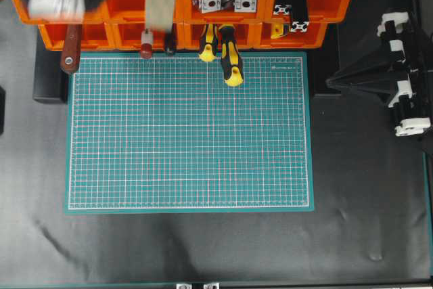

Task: Pick foam from container rack with left arm.
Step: 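Lift the tape roll out of the bin and carry it over the mat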

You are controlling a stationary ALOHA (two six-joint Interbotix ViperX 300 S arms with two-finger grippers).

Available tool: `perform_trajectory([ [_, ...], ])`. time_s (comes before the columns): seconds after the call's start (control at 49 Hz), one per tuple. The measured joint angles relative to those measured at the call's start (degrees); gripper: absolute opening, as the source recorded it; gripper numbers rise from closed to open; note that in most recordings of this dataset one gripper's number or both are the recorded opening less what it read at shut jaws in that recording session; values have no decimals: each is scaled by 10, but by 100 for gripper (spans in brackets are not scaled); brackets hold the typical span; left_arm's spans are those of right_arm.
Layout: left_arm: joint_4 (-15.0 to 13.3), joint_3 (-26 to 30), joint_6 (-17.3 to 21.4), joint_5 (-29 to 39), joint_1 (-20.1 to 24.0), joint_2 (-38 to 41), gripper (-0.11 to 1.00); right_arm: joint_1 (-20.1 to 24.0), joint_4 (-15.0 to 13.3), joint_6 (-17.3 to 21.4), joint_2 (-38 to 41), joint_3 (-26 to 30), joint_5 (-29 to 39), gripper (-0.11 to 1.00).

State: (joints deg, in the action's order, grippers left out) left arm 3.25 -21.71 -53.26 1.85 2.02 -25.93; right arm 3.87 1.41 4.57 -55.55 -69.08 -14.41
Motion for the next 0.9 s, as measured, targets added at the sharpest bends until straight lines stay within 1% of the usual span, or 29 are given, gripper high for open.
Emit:
perform_trajectory([
  [0.123,1,0,69,35,-62,-4,24,0,0,1,0,1,0,0],
  [0.204,1,1,126,83,-109,8,24,0,0,1,-1,0,0,0],
  [0.266,1,4,159,119,-142,25,24,0,1,0,-2,0,0,0],
  [0.368,1,18,211,184,-178,63,24,0,2,1,-6,1,0,0],
  [0.47,1,40,260,264,-194,106,24,0,4,1,-11,1,0,0],
  [0.613,1,66,303,367,-208,165,24,0,9,13,-13,1,0,0],
  [0.695,1,69,324,421,-209,193,24,0,9,22,-13,0,0,0],
  [0.776,3,69,344,446,-209,221,24,0,10,25,-13,1,0,0],
  [0.899,5,69,366,454,-206,253,24,0,10,25,-13,0,1,0],
])
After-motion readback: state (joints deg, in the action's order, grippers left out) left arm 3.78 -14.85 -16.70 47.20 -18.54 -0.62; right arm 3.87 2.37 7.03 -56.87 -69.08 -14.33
